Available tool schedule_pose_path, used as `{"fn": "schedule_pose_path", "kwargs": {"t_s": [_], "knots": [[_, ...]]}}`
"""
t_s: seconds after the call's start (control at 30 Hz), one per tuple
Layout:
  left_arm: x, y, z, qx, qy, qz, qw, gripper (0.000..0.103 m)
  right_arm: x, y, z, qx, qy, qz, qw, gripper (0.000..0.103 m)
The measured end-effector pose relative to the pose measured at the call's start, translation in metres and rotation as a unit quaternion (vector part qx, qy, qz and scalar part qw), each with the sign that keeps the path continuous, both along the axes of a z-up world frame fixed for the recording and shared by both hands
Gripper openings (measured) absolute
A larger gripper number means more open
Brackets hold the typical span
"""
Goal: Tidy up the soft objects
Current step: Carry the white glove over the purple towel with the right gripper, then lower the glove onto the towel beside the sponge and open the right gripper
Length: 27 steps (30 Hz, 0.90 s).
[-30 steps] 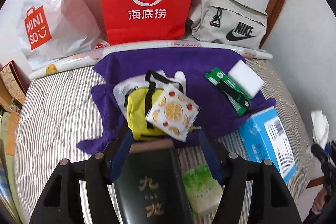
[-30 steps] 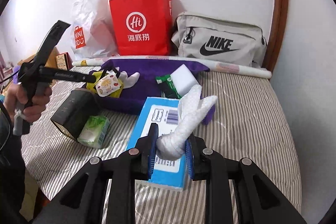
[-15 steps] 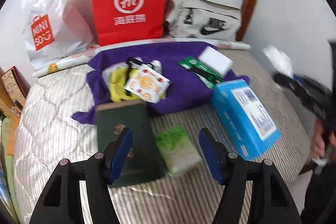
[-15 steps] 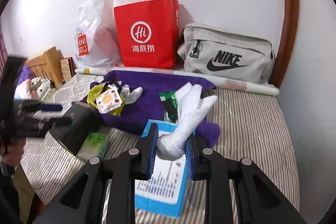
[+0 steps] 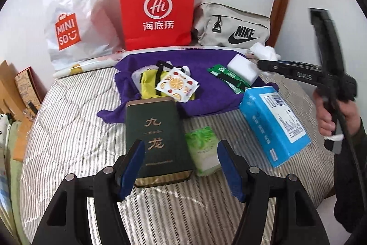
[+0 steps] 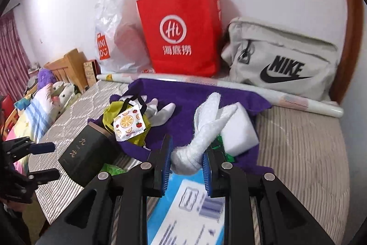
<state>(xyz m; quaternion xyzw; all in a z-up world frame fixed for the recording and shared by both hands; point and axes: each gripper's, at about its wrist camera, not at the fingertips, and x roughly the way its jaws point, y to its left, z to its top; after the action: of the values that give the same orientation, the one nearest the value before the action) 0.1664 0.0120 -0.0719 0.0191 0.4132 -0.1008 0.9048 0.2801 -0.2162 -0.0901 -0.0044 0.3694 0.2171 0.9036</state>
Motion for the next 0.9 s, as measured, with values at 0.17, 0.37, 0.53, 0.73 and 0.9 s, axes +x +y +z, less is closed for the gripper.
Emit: {"fn": "schedule_pose_path", "kwargs": {"t_s": [0.17, 0.37, 0.53, 0.73, 0.9], "knots": [[-0.01, -0.004, -0.004, -0.009, -0.02, -0.025, 0.9994, 0.063, 0.03, 0.01, -0.022, -0.004, 0.045, 0.015, 0.999, 0.024], [-0.02, -0.018, -0.018, 0.002, -0.047, -0.071, 0.9964, 0.053, 0.053, 0.016, -0.038, -0.01, 0.083, 0.031, 0.996, 0.025], [-0.024, -0.028, -0.022, -0.004, -0.057, -0.102, 0.9932, 0.05, 0.059, 0.024, -0.044, -0.025, 0.095, 0.047, 0.994, 0.025], [-0.029, -0.048, -0.03, 0.03, -0.067, -0.14, 0.9875, 0.05, 0.069, 0.03, -0.055, -0.029, 0.119, 0.052, 0.991, 0.025], [-0.032, -0.063, -0.043, 0.062, -0.061, -0.166, 0.9823, 0.045, 0.076, 0.034, -0.063, -0.035, 0.137, 0.048, 0.989, 0.025]]}}
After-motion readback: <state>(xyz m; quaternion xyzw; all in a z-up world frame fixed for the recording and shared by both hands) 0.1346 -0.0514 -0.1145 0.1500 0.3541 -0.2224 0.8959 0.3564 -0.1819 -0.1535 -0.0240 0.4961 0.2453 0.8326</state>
